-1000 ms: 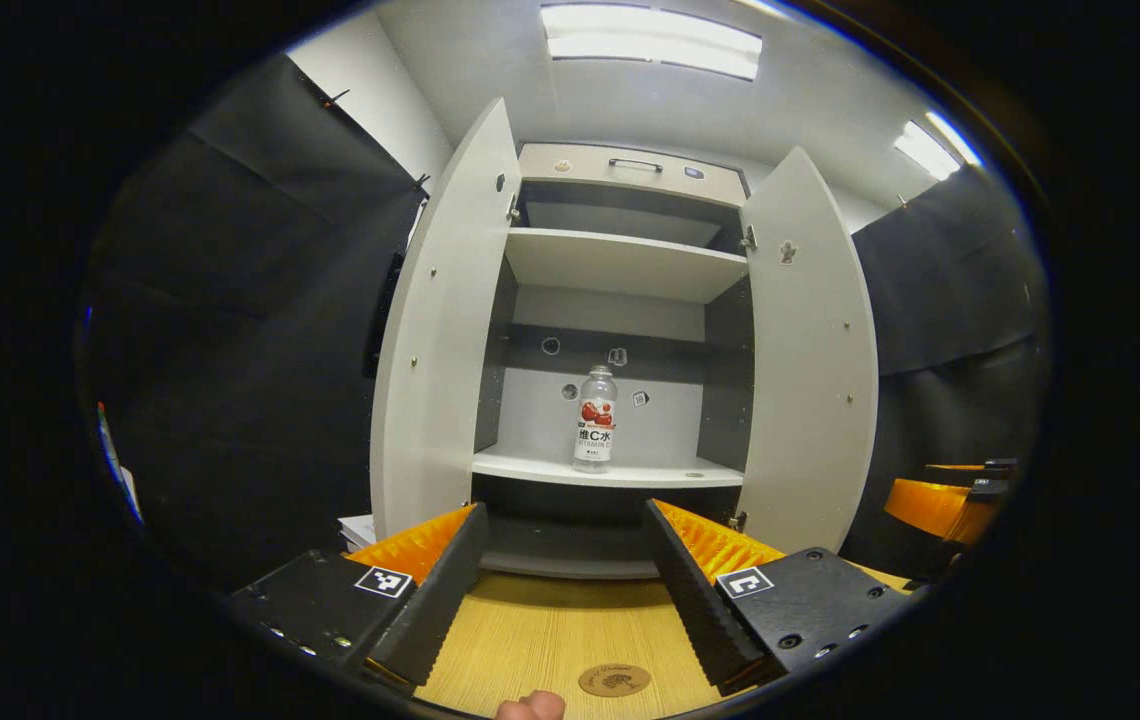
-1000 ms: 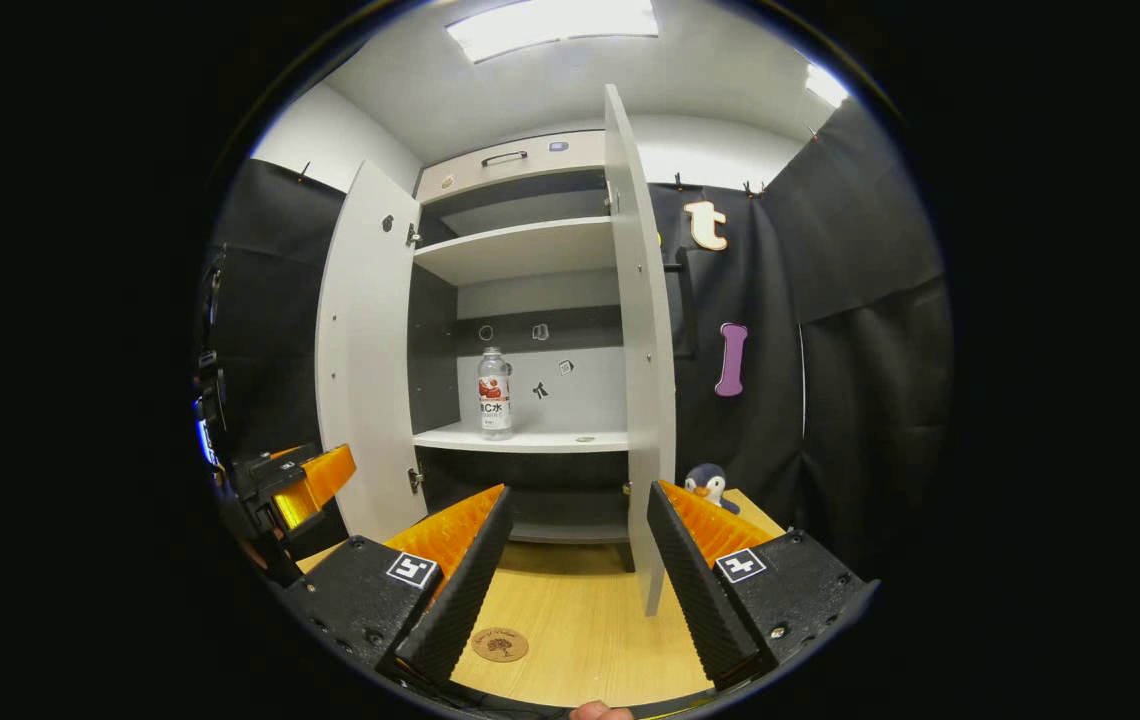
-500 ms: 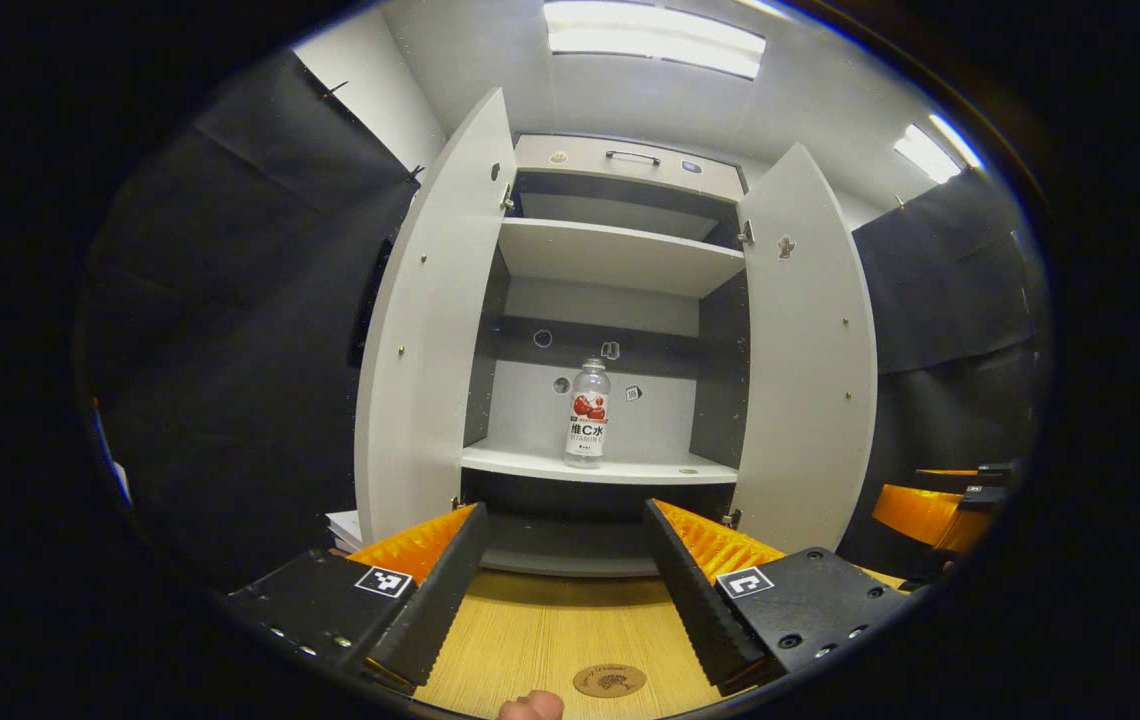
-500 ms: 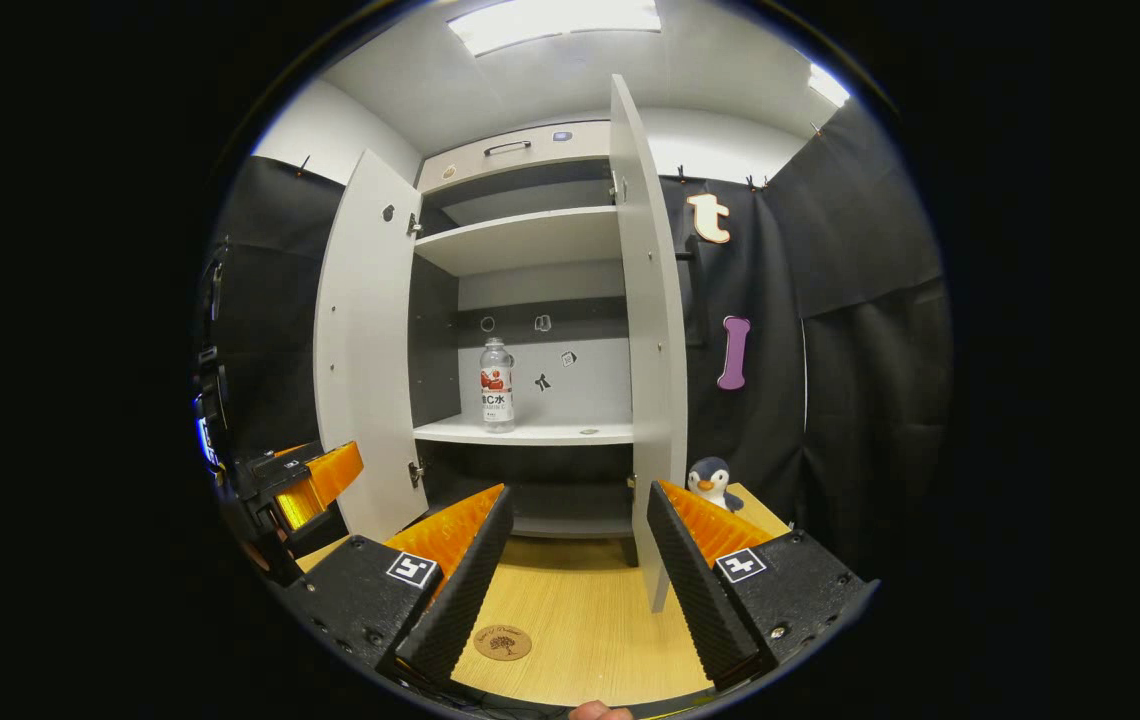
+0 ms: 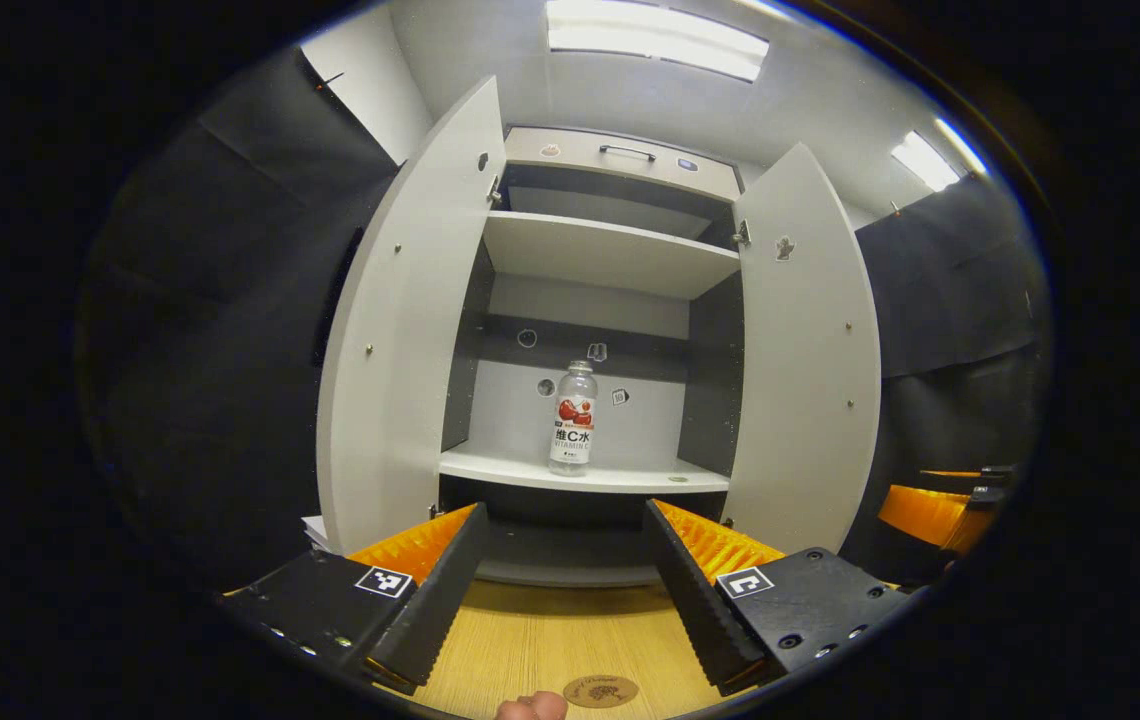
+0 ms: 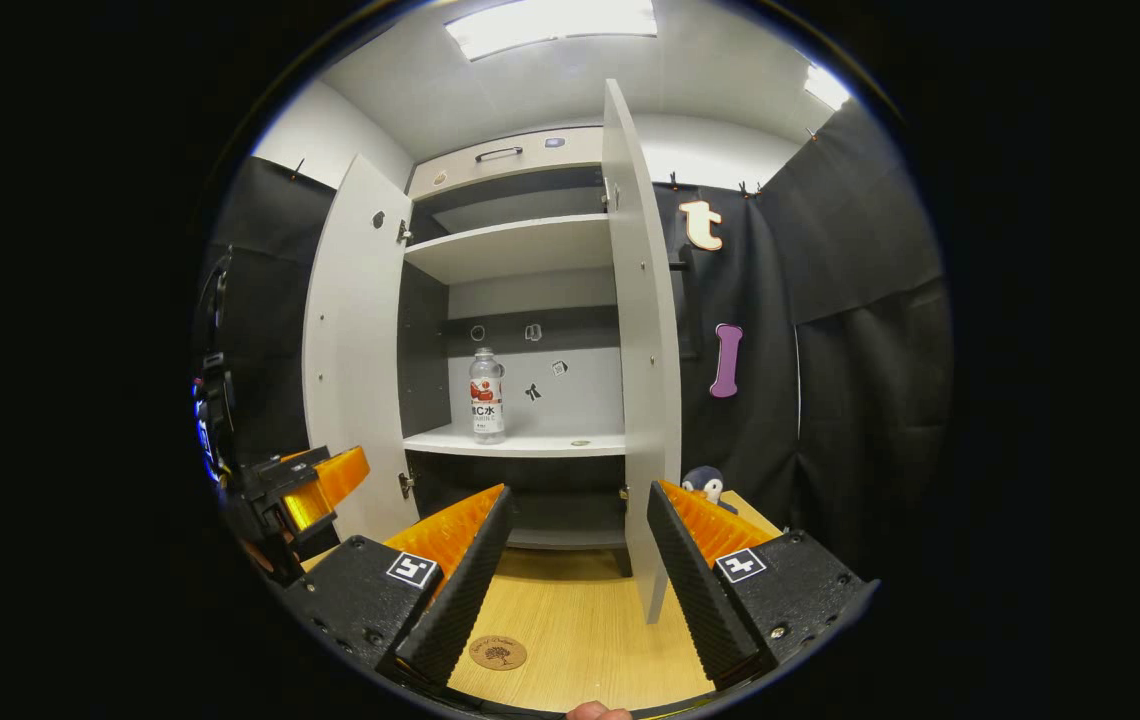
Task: Grasp the bottle in the cabinet with the left hand and place it on the coaster, then close the right door with the right hand and the left door with the left hand.
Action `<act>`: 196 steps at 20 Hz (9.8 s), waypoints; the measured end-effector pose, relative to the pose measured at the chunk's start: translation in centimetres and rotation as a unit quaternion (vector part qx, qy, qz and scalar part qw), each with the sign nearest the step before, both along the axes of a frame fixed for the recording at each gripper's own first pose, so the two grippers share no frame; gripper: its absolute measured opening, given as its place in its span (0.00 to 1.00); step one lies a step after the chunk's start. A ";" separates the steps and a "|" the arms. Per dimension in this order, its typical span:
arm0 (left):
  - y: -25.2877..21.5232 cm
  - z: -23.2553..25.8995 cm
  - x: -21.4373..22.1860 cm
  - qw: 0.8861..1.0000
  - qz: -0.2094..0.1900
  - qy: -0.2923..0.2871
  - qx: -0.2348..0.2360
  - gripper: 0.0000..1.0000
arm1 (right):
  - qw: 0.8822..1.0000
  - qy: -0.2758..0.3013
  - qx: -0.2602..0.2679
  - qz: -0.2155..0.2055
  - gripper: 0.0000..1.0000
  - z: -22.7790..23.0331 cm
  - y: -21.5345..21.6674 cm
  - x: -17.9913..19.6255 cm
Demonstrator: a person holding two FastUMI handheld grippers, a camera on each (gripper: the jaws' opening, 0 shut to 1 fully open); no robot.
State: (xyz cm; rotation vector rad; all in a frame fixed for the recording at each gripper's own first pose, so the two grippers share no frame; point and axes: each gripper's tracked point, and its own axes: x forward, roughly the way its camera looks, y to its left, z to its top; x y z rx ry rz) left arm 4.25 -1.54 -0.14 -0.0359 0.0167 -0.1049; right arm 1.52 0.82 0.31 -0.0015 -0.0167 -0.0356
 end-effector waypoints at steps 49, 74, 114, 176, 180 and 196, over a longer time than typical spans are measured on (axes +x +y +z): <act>-3.8 2.5 23.2 0.998 -0.055 0.016 0.024 0.75 | 0.999 -0.005 0.004 -0.040 0.83 1.4 -1.9 -1.1; -9.1 -22.4 2.8 0.994 -0.065 0.082 0.042 0.75 | 0.999 0.033 -0.042 -0.012 0.83 3.2 0.7 -4.1; -8.7 -2.3 0.5 0.998 -0.060 0.000 0.023 0.96 | 0.998 -0.046 0.017 -0.033 0.83 5.2 -8.6 -1.0; 0.5 -0.8 -2.2 0.999 0.001 0.036 -0.006 0.99 | 0.998 -0.049 -0.032 0.034 0.82 6.0 0.3 3.6; -0.1 -0.7 -1.9 0.999 0.004 0.035 -0.008 0.95 | 0.999 -0.025 -0.031 0.025 0.82 1.2 0.6 0.7; 23.2 10.9 0.1 0.969 0.237 -0.032 -0.058 0.95 | 0.995 0.027 0.031 0.087 0.83 -2.6 2.2 0.1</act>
